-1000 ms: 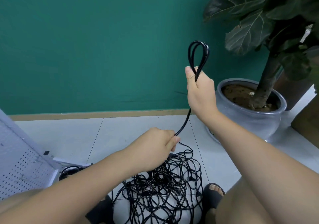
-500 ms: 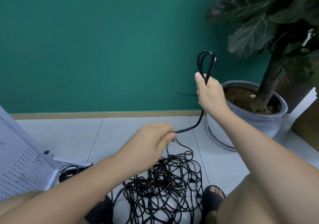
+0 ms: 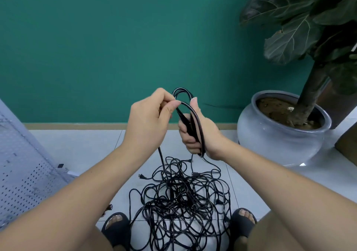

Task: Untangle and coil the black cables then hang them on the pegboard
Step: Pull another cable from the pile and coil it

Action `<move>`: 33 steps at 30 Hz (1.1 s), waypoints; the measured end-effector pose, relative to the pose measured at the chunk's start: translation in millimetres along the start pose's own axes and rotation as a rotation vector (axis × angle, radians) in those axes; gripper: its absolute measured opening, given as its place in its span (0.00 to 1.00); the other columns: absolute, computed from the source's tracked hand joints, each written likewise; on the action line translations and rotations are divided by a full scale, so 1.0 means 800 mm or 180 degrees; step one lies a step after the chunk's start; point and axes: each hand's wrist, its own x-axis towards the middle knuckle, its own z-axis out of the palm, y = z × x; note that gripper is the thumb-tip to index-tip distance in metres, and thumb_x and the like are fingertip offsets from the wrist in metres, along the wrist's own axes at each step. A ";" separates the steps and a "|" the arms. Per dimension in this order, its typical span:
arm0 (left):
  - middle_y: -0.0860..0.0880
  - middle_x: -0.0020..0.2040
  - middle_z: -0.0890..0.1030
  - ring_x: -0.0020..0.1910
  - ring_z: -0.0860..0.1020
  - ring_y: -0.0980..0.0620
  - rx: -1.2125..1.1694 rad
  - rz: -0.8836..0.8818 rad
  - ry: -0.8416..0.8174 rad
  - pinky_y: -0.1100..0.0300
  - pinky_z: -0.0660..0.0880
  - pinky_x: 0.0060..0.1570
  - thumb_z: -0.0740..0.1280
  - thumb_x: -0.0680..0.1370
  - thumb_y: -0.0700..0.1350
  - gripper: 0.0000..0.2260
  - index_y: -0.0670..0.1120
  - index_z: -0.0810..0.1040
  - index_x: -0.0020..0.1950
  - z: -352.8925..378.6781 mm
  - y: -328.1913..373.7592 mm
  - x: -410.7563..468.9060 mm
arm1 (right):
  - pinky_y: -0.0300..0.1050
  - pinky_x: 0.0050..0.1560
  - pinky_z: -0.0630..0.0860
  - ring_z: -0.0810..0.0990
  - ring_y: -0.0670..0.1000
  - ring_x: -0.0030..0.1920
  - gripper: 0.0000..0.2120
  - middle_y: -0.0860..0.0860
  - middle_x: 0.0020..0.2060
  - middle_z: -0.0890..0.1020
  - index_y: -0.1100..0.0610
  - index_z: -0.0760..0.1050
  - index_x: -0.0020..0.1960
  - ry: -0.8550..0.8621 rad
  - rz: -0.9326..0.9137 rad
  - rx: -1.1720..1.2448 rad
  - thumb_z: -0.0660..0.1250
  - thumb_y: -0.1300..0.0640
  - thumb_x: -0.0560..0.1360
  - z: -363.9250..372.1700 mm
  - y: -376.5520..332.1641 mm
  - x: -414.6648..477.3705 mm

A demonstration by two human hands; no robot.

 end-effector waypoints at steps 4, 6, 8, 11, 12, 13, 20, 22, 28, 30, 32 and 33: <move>0.54 0.41 0.82 0.43 0.79 0.52 0.0099 0.0047 0.0205 0.54 0.75 0.46 0.70 0.84 0.47 0.07 0.48 0.81 0.48 -0.006 0.004 0.008 | 0.40 0.27 0.53 0.52 0.51 0.27 0.39 0.53 0.30 0.60 0.52 0.64 0.39 -0.0505 0.0015 0.0026 0.48 0.14 0.70 0.002 -0.009 -0.013; 0.54 0.43 0.81 0.44 0.79 0.52 0.0226 0.0218 0.0294 0.55 0.75 0.47 0.70 0.84 0.47 0.06 0.47 0.82 0.49 -0.008 0.003 0.011 | 0.40 0.27 0.54 0.53 0.51 0.27 0.35 0.53 0.30 0.60 0.52 0.64 0.40 -0.0625 0.0032 -0.0318 0.53 0.18 0.75 -0.003 -0.009 -0.017; 0.54 0.45 0.77 0.43 0.76 0.54 0.0340 0.0376 0.0351 0.59 0.72 0.45 0.71 0.84 0.47 0.06 0.47 0.83 0.49 -0.010 0.001 0.012 | 0.42 0.29 0.54 0.54 0.52 0.29 0.25 0.53 0.30 0.61 0.53 0.62 0.40 -0.0554 -0.0054 -0.0815 0.60 0.32 0.81 -0.007 -0.008 -0.019; 0.55 0.50 0.73 0.42 0.73 0.55 0.0497 0.0497 0.0369 0.59 0.71 0.41 0.72 0.83 0.48 0.06 0.47 0.82 0.50 -0.011 0.001 0.013 | 0.46 0.32 0.54 0.56 0.53 0.31 0.18 0.54 0.31 0.62 0.60 0.61 0.42 -0.0452 -0.0137 -0.1262 0.61 0.48 0.80 -0.003 -0.007 -0.025; 0.55 0.51 0.73 0.41 0.73 0.55 0.0565 0.0577 0.0363 0.57 0.71 0.40 0.72 0.84 0.48 0.06 0.47 0.81 0.50 -0.011 0.000 0.014 | 0.47 0.32 0.54 0.57 0.53 0.31 0.18 0.55 0.31 0.62 0.62 0.62 0.43 -0.0459 -0.0152 -0.1325 0.60 0.48 0.79 -0.002 -0.006 -0.026; 0.55 0.51 0.74 0.40 0.72 0.53 0.0631 0.0659 0.0345 0.55 0.71 0.40 0.72 0.84 0.48 0.06 0.46 0.81 0.50 -0.011 -0.002 0.015 | 0.47 0.32 0.55 0.57 0.53 0.31 0.20 0.55 0.31 0.62 0.64 0.63 0.43 -0.0460 -0.0185 -0.1375 0.60 0.47 0.79 0.001 -0.007 -0.029; 0.59 0.41 0.86 0.36 0.77 0.55 -0.0045 -0.0144 -0.0215 0.57 0.73 0.39 0.69 0.85 0.53 0.05 0.53 0.78 0.51 -0.013 -0.003 0.023 | 0.46 0.32 0.59 0.60 0.52 0.31 0.22 0.49 0.30 0.64 0.56 0.66 0.41 -0.0169 -0.0768 -0.1761 0.58 0.44 0.89 -0.005 -0.011 -0.038; 0.56 0.40 0.87 0.33 0.75 0.53 -0.0479 -0.0520 -0.0437 0.57 0.71 0.38 0.68 0.85 0.55 0.04 0.56 0.78 0.54 -0.011 -0.001 0.023 | 0.46 0.32 0.62 0.63 0.51 0.32 0.20 0.48 0.30 0.66 0.56 0.68 0.42 -0.0095 -0.0914 -0.1829 0.59 0.45 0.89 -0.003 -0.011 -0.038; 0.51 0.40 0.76 0.41 0.79 0.52 -0.1879 -0.1322 -0.0516 0.50 0.76 0.51 0.65 0.88 0.52 0.07 0.52 0.80 0.62 0.006 -0.003 0.019 | 0.32 0.36 0.67 0.72 0.40 0.30 0.11 0.38 0.28 0.76 0.45 0.67 0.68 -0.0030 -0.0912 -0.2497 0.62 0.44 0.88 -0.002 -0.003 -0.019; 0.52 0.37 0.73 0.39 0.76 0.51 -0.2310 -0.1586 -0.0436 0.51 0.75 0.49 0.65 0.88 0.49 0.06 0.48 0.76 0.61 0.013 -0.002 0.020 | 0.30 0.37 0.66 0.73 0.34 0.32 0.12 0.36 0.31 0.74 0.43 0.68 0.70 0.0013 -0.0850 -0.2744 0.63 0.45 0.88 0.003 0.000 -0.012; 0.53 0.35 0.69 0.35 0.71 0.51 -0.2640 -0.1793 -0.0344 0.55 0.73 0.42 0.65 0.87 0.45 0.04 0.47 0.73 0.61 0.016 0.001 0.022 | 0.32 0.38 0.65 0.71 0.36 0.34 0.06 0.39 0.33 0.71 0.41 0.71 0.51 0.0088 -0.0842 -0.2960 0.64 0.47 0.88 0.008 0.002 -0.007; 0.53 0.34 0.68 0.34 0.68 0.52 -0.2794 -0.1905 -0.0306 0.57 0.71 0.39 0.65 0.87 0.43 0.04 0.47 0.72 0.60 0.016 0.003 0.024 | 0.34 0.38 0.65 0.71 0.40 0.34 0.14 0.42 0.33 0.70 0.43 0.67 0.44 0.0050 -0.0808 -0.3050 0.63 0.48 0.88 0.011 0.002 -0.004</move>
